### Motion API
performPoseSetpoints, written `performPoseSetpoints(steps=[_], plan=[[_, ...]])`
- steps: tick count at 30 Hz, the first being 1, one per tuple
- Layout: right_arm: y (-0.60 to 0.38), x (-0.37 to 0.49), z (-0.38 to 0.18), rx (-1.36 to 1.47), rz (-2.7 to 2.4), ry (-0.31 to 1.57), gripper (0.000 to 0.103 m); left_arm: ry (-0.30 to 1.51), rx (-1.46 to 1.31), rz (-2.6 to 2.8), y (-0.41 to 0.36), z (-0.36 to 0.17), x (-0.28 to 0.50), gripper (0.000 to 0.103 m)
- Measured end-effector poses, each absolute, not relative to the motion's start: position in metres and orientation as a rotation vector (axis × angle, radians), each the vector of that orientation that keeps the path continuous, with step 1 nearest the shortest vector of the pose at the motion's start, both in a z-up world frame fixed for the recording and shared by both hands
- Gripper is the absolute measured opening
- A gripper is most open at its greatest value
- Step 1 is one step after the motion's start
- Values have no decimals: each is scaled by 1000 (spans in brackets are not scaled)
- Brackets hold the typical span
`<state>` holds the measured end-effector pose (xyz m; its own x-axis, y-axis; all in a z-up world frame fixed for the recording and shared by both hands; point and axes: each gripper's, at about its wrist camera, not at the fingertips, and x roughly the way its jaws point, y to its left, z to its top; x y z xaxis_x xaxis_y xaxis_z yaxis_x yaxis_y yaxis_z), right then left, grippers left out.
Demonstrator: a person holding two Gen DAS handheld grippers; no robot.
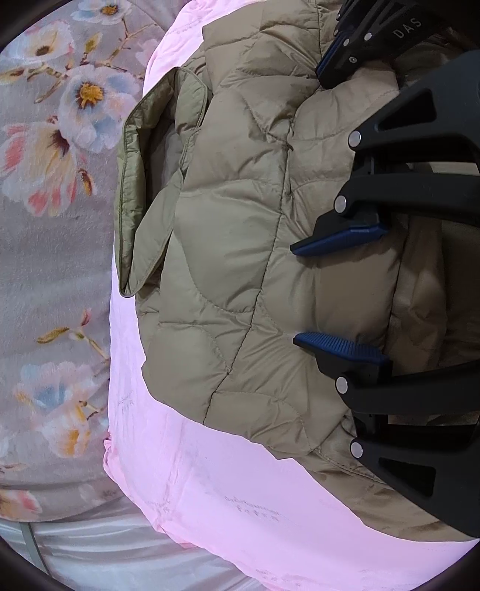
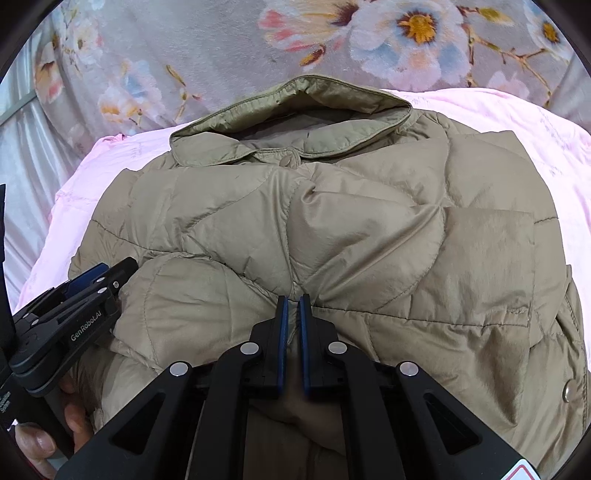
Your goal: Fold large clothes
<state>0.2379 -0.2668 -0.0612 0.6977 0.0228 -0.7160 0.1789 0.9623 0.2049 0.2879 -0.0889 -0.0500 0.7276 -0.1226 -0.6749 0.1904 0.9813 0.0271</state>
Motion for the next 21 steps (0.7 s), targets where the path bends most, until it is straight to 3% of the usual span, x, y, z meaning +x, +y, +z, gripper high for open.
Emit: performPoseSetpoints(steps=[15,17,21], plan=[[-231,154,-60,273,-118,783,4,742,103,-167,-62,-43,196,42],[-233,156,-56,278,-114,783,8,753,90,-175,-61,-39,198,43],[-247,156,-30,308,-88,742,45,812,5,-223,-52,-16,218,50]])
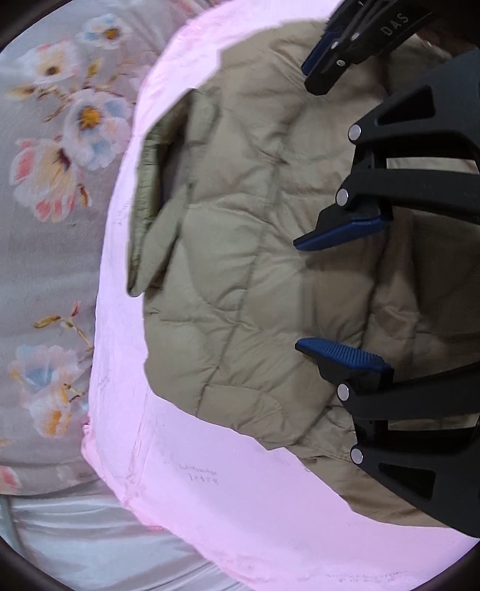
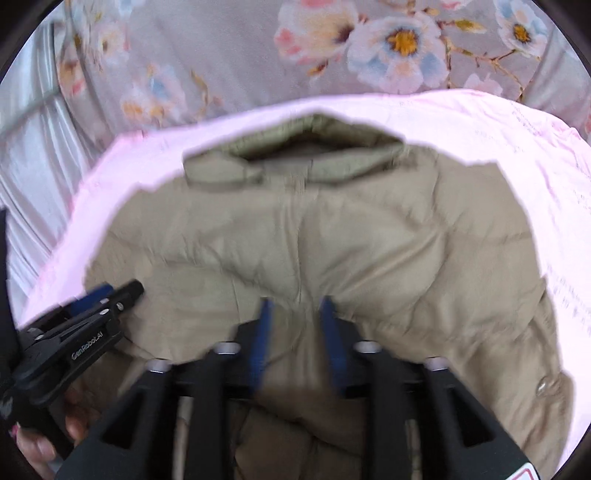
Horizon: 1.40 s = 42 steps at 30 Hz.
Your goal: Fold large clothes
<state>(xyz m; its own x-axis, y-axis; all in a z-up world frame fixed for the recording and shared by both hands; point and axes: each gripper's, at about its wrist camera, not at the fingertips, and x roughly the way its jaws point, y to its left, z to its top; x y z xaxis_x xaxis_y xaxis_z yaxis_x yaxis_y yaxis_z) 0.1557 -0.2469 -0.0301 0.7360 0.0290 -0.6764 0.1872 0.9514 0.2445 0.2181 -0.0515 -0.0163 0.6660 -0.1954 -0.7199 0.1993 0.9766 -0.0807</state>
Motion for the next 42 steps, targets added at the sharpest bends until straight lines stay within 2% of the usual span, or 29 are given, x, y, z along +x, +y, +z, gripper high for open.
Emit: performPoseSetpoints(steps=[2,4,8,14,15,16,17,18,20,22,25,31,38,42], plan=[[-265,161,-11,359,-96,690,47,829,-79,-255,-47,2,238,62],[-285,177,2,437,-81,675,50,854,-129,-292,-51,14,262,69],[-321,218,-1,631,-40,706,51,915,-177,-324,-78,20,315,69],[-352,264,-40,797,-27,769,50,1033,-243,-342,-102,-12,364,68],[-353,268,-44,818,-15,768,48,1031,-246,-338,-103,-14,366,66],[-354,273,-46,828,2,769,36,1030,-244,-330,-103,-15,368,57],[-353,275,-46,827,17,770,26,1031,-236,-335,-105,-16,370,42],[-353,277,-44,819,33,767,7,1042,-230,-351,-106,-16,372,32],[-348,277,-35,759,29,742,6,1056,-208,-362,-106,-17,371,22],[-340,272,-27,655,-4,729,5,1047,-168,-366,-107,-18,367,18],[-331,274,-37,532,-57,786,4,1018,-85,-358,-112,-25,361,16],[-328,276,-53,475,-91,841,2,950,36,-316,-125,-36,350,15],[-322,281,-62,423,-117,841,0,894,129,-269,-135,-42,343,16],[-333,275,-60,488,-75,855,2,884,144,-270,-131,-37,339,19]])
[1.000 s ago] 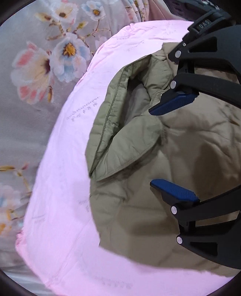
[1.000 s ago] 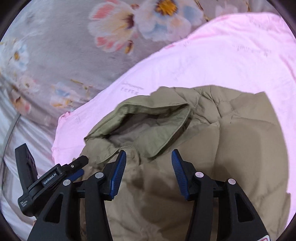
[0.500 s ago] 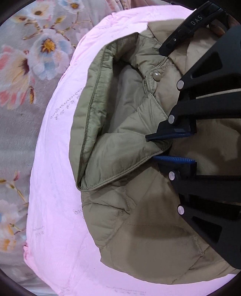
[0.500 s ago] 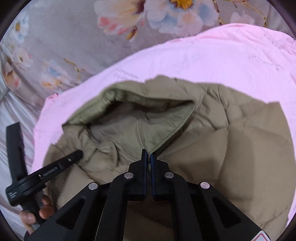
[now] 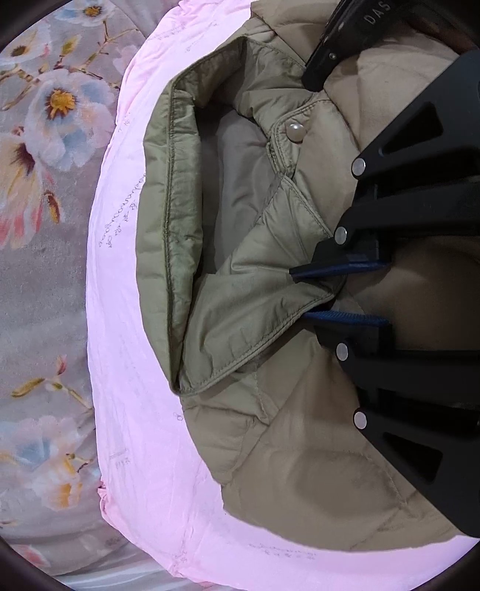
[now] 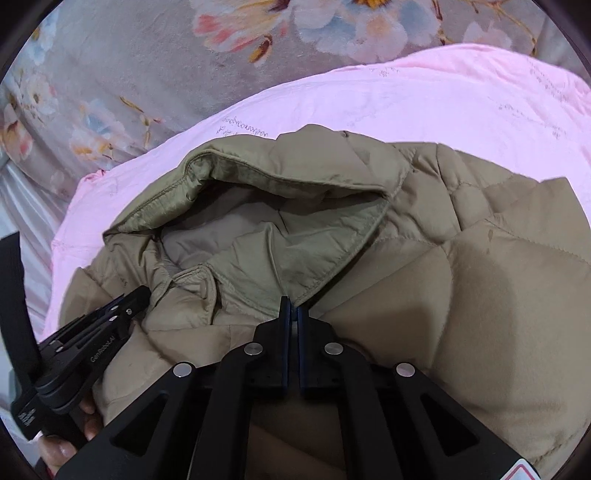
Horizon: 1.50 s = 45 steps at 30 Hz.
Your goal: Fold large clothes
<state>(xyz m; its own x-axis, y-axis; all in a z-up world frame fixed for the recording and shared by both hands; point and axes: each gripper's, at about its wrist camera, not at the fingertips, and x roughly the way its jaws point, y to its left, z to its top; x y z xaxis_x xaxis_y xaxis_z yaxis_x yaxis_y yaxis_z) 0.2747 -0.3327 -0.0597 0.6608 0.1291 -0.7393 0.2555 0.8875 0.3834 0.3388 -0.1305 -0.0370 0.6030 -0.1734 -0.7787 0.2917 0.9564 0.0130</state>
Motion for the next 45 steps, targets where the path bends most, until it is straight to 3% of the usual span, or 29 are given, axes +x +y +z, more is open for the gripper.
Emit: performPoseSetpoints(steps=[6,10,17,22,26,28,45], plan=[[-354,234,-17,510,-79,824,14,895,34,-309,-80,2,336,25],[-380,244,2,722,-8,738,26,884,-115,-311,-67,38,369,34],[-392,299,3,895,-14,610,26,1020,-345,-328,-84,35,449,35],[-360,336,-8,634,-55,724,25,1124,-201,-270,-105,-4,466,33],[-338,335,-21,397,-50,800,24,1073,-51,-296,-115,-9,441,33],[-336,330,-27,329,-69,818,17,1057,-4,-304,-119,-13,432,33],[-326,338,-62,225,-201,828,13,835,248,-212,-142,-42,395,32]])
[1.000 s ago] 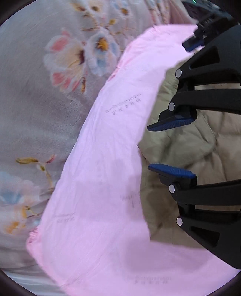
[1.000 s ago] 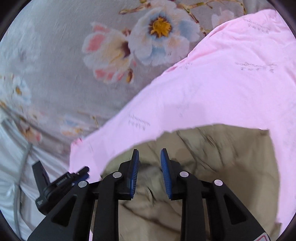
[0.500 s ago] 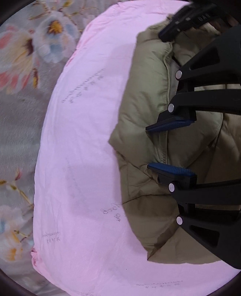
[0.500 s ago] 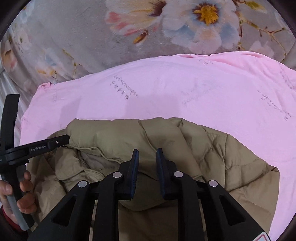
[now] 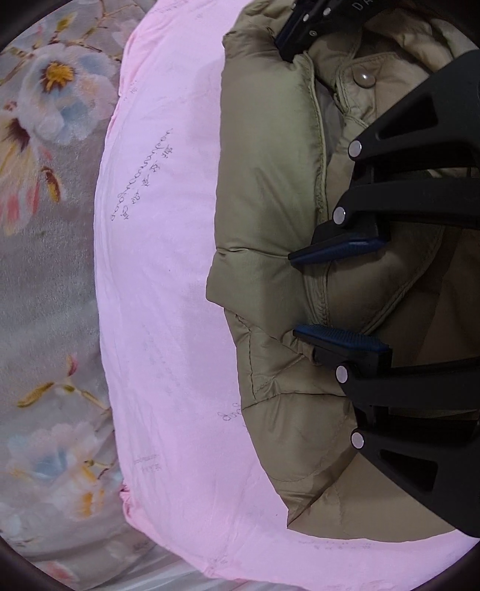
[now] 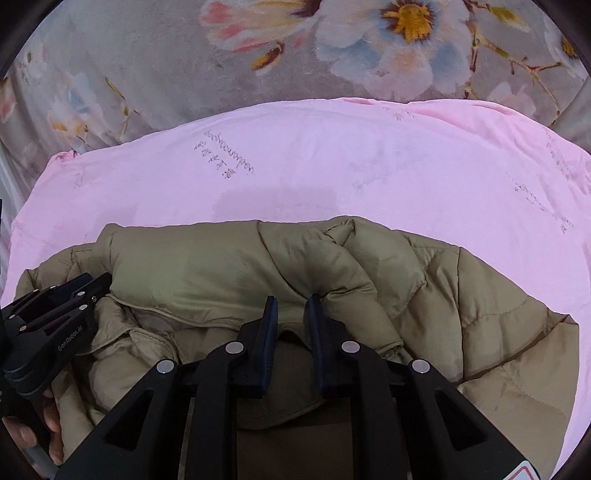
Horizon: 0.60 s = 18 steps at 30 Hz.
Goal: Fold large clothes
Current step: 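Lay the hem over the collar and press down with both tools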
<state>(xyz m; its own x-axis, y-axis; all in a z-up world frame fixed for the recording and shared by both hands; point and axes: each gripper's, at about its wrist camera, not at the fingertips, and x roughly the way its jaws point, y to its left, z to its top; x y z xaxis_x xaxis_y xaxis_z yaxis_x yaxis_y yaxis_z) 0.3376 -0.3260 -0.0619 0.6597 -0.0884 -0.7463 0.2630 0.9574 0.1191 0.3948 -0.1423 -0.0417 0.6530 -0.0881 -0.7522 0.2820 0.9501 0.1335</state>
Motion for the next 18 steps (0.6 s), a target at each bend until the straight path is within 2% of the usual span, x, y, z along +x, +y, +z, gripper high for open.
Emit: performPoseSetpoints(steps=[18], plan=[[-323,342,-64,207,-206,823,13,813,273,-199,-145,-47,393,32]])
